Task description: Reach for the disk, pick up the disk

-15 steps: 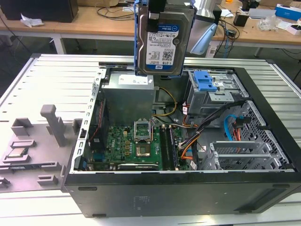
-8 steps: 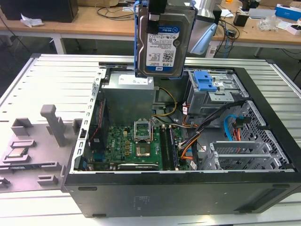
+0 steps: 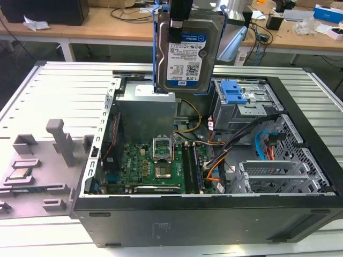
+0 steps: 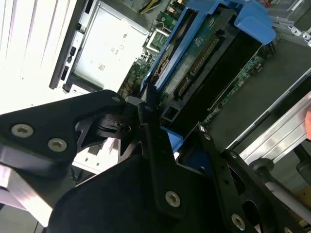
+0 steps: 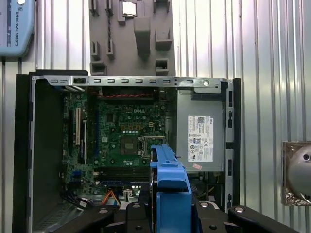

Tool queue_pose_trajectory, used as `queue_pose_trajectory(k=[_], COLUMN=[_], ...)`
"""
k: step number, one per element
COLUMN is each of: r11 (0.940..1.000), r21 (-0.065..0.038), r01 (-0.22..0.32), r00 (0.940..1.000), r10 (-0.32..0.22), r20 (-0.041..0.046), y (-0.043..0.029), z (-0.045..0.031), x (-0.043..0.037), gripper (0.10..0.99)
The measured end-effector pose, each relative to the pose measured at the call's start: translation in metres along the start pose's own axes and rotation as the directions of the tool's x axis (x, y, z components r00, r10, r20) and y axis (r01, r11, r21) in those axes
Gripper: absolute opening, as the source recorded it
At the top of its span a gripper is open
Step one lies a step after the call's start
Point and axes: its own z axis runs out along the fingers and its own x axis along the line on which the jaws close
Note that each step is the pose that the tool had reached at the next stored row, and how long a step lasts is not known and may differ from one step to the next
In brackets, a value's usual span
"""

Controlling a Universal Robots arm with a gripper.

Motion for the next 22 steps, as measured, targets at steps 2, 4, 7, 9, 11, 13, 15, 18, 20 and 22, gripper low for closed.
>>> queue_pose_trajectory(k=[2, 4, 7, 9, 11, 13, 15, 18, 20, 22], r11=[1.0, 1.0, 1.0, 1.0, 1.0, 1.0, 1.0, 1.0, 1.0, 1.0], r21=[0.0, 0.0, 0.0, 0.0, 0.0, 0.0, 0.0, 0.0, 0.0, 0.0], r01=[0.0, 0.0, 0.0, 0.0, 0.0, 0.0, 0.0, 0.0, 0.0, 0.0], r00=[1.0, 1.0, 1.0, 1.0, 1.0, 1.0, 1.0, 1.0, 1.0, 1.0], r10=[0.0, 0.0, 0.0, 0.0, 0.0, 0.0, 0.0, 0.0, 0.0, 0.0], r20=[0.0, 0.0001, 0.0001, 0.0, 0.0, 0.0, 0.0, 0.0, 0.0, 0.0001], y=[-0.0001, -0.0001, -0.0002, -0.0002, -0.0002, -0.0002, -0.0003, -0.0003, -0.0003, -0.0004], z=[0.0, 0.0, 0.0, 0.0, 0.0, 0.0, 0.0, 0.0, 0.0, 0.0], x=[0.0047, 0.0073, 0.0122, 0.0146, 0.0175, 0.0199, 0.0223, 0.0254, 0.0279, 0.0306], gripper=[0.365, 0.365, 0.365, 0.365, 0.365, 0.365, 0.365, 0.365, 0.365, 0.365])
